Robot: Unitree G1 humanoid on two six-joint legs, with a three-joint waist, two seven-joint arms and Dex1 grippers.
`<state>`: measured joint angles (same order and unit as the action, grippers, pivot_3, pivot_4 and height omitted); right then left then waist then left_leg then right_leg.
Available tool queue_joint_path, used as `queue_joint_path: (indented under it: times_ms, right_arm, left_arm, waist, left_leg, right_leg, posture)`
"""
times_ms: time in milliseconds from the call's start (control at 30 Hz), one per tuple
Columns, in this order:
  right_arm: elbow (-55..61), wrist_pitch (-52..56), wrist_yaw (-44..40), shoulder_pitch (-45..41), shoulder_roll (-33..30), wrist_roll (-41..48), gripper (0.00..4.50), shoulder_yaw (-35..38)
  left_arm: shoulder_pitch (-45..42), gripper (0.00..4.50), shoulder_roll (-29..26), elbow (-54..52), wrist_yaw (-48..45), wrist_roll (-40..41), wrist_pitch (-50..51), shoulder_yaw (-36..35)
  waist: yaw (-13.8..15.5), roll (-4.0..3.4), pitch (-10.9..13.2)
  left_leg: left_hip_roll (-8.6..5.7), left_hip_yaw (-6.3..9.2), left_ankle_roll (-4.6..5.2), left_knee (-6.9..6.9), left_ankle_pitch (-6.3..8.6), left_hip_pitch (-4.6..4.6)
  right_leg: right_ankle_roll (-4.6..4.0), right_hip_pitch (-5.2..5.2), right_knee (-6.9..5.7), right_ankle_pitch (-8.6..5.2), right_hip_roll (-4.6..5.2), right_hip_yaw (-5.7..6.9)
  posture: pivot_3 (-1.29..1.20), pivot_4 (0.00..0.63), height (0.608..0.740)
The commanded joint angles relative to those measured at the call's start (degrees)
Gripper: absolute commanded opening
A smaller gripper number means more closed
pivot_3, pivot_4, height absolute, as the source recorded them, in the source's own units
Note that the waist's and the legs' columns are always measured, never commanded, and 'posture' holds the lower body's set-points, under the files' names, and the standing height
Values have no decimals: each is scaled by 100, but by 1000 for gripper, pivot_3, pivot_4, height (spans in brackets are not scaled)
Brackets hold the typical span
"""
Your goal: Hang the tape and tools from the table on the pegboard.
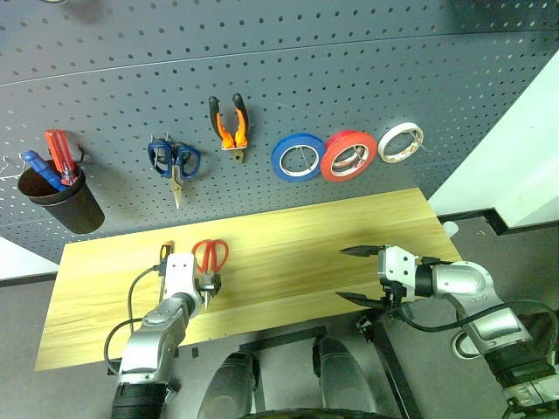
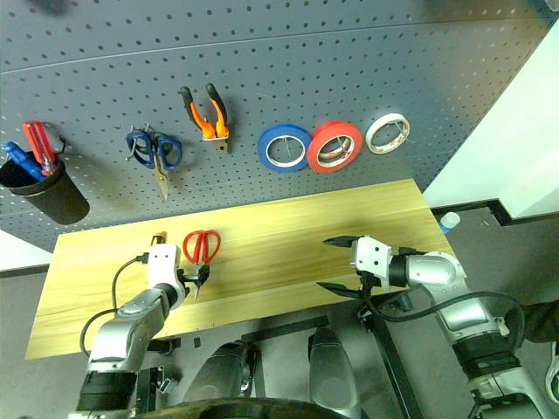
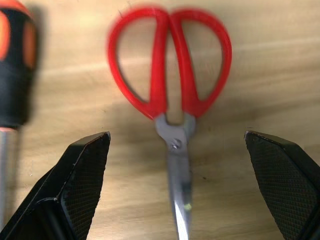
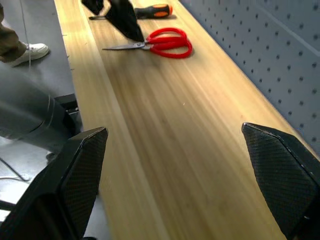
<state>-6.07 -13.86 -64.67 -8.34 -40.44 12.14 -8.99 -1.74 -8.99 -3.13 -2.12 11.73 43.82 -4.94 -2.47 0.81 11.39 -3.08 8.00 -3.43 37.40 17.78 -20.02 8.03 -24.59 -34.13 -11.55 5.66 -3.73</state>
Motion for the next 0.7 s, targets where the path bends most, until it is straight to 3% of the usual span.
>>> queue_joint_path:
  times_ms: [33,700]
  right_arm:
    - [-5,-340,-199,-37,-41,-89,4487,-26]
    - [-3,-718,36,46,16,-278,4487,53]
  left_arm:
    - [-321,4500,52,77,329,-177,582,-39]
    - [-1482,4500,201,1361,686,-262,1477,-590]
  waist:
    - [2,8,-5]
    - [-8,9,-38]
  left_leg:
    - [0,0,0,0,0,0]
    - [-1,0,-18,1,-10,11]
  right_leg:
    - [0,0,1,0,0,0]
    - [1,11,-1,6,0,0]
  posture:
    - [-75,127,738]
    - [-95,126,738]
